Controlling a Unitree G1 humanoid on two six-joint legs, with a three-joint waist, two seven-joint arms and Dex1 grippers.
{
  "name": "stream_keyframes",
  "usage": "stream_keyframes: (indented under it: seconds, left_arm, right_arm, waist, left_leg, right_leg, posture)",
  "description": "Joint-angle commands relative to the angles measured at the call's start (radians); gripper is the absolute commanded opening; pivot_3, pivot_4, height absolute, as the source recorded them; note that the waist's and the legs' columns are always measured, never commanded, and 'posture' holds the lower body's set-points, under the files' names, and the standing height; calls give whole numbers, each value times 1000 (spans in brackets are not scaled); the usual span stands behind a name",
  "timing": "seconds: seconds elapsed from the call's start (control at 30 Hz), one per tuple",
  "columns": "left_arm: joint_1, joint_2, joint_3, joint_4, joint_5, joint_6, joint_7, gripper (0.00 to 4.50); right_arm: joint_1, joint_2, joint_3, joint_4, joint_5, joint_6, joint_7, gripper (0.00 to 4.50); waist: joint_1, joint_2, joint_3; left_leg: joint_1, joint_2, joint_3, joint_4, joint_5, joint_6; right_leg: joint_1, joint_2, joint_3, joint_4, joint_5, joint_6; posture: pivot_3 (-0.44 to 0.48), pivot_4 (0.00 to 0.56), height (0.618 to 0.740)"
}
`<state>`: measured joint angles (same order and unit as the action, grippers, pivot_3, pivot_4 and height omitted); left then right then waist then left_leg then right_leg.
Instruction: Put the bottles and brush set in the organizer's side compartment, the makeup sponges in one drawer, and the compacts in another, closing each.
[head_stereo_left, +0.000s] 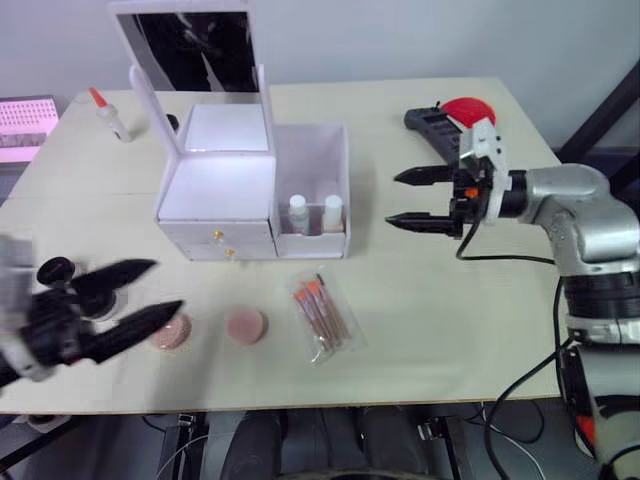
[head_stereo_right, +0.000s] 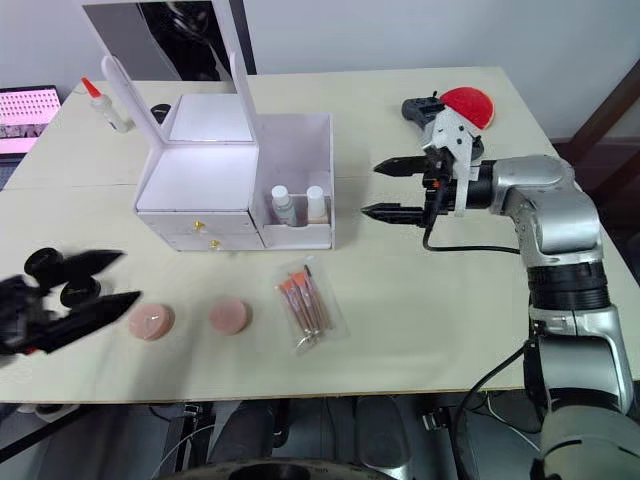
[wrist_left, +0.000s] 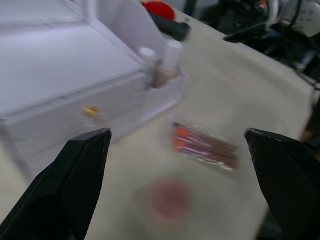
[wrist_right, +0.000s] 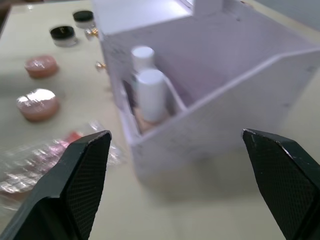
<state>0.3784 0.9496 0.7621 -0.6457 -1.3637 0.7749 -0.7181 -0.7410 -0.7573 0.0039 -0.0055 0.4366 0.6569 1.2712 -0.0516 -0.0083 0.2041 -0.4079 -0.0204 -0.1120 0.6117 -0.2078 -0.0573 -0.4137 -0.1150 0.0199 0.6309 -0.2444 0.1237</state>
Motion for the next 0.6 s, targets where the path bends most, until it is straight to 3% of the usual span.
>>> stream_keyframes:
  seconds: [0.03,0.13,0.27,0.37,0.47,0.6]
  left_arm:
    - [-145,28,-209,-51,-176,31,253,3662]
    - [-276,10,-382,-70,-176,50,360,2122]
    - [-423,-25,-638,-85,80,78,362,63]
    - [-501,-84,-757,-69,188,76,368,63]
    - [-535,-146,-794,-34,219,92,392,63]
    - [-535,-316,-819,81,57,154,538,63]
  right_arm:
    - [6,-27,19,-171,119,191,1,4500]
    - [36,-17,20,-219,170,306,-59,4500]
    - [71,-17,95,-258,129,412,-177,4500]
    - [33,-29,173,-231,142,589,-220,4500]
    - [0,-23,197,-210,192,729,-227,4500]
    - [-37,29,234,-113,224,896,-257,4500]
  waist:
    - [10,-1,0]
    - [16,-2,0]
    - [31,-2,-1]
    - [34,-2,-1]
    - [37,-2,-1]
    - [38,-2,-1]
  left_leg:
    - [0,0,-1,1,0,0]
    - [0,0,-1,2,0,0]
    - [0,-1,0,2,0,0]
    - [0,-1,0,2,0,0]
    - [-1,-1,0,2,0,0]
    - [0,-1,0,2,0,0]
  right_leg:
    - [0,1,0,0,0,0]
    - [2,1,0,-2,0,0]
    - [2,1,0,-2,0,0]
    - [1,1,0,-2,0,0]
    - [1,1,0,-2,1,-1]
    - [2,1,0,-2,1,-1]
  posture:
    - [0,150,740]
    - [0,150,740]
    - [0,150,740]
    - [0,150,740]
    - [0,150,740]
    - [0,150,740]
